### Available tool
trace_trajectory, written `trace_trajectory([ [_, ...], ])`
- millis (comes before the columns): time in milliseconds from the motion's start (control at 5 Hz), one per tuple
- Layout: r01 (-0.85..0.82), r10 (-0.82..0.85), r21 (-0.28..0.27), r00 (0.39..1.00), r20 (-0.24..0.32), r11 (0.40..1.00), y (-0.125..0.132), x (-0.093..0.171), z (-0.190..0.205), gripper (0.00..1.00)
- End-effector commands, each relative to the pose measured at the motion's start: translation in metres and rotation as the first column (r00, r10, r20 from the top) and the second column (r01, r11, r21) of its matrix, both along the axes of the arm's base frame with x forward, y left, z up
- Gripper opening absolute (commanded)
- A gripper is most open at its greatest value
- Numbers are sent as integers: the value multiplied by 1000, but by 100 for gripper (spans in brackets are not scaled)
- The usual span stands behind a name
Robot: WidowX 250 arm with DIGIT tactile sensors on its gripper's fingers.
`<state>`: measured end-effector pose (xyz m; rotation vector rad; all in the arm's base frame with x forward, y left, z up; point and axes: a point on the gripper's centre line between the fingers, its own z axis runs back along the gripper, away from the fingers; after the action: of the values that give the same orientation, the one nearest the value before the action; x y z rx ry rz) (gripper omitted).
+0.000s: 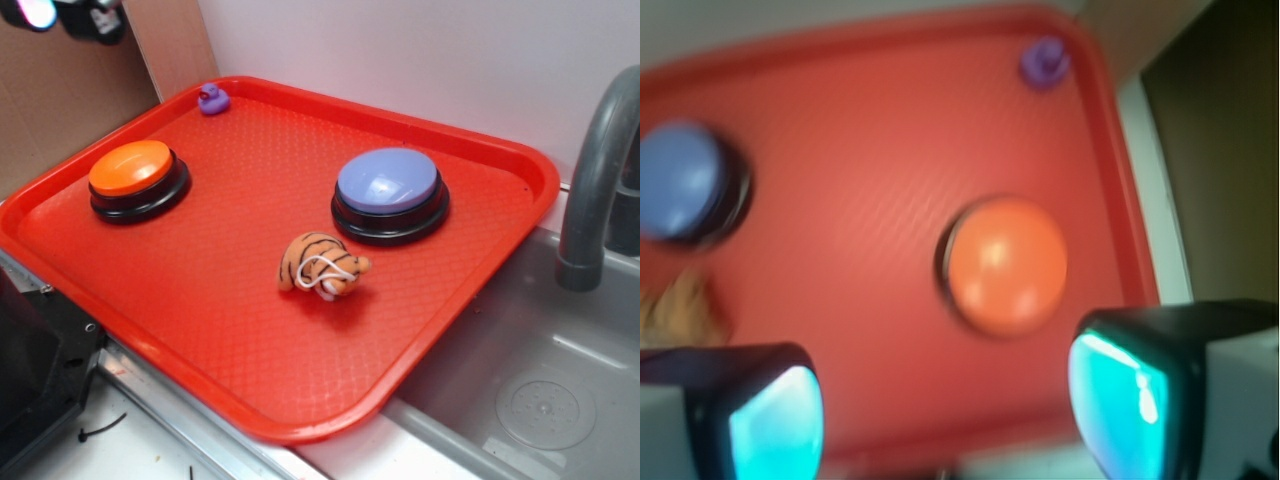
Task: Push the orange button.
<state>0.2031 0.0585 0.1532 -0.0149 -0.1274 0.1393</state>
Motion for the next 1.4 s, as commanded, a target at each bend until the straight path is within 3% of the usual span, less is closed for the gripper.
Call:
trace_trajectory([
  [0, -104, 105, 41, 995, -3, 994, 29, -2, -49, 100],
  [400, -98, 100, 41, 994, -50, 994, 40, -9, -85, 100],
  [800, -100, 102, 27, 993, -61, 995, 47, -3, -101, 100],
  [1200, -85, 87, 30, 993, -79, 996, 48, 0, -87, 100],
])
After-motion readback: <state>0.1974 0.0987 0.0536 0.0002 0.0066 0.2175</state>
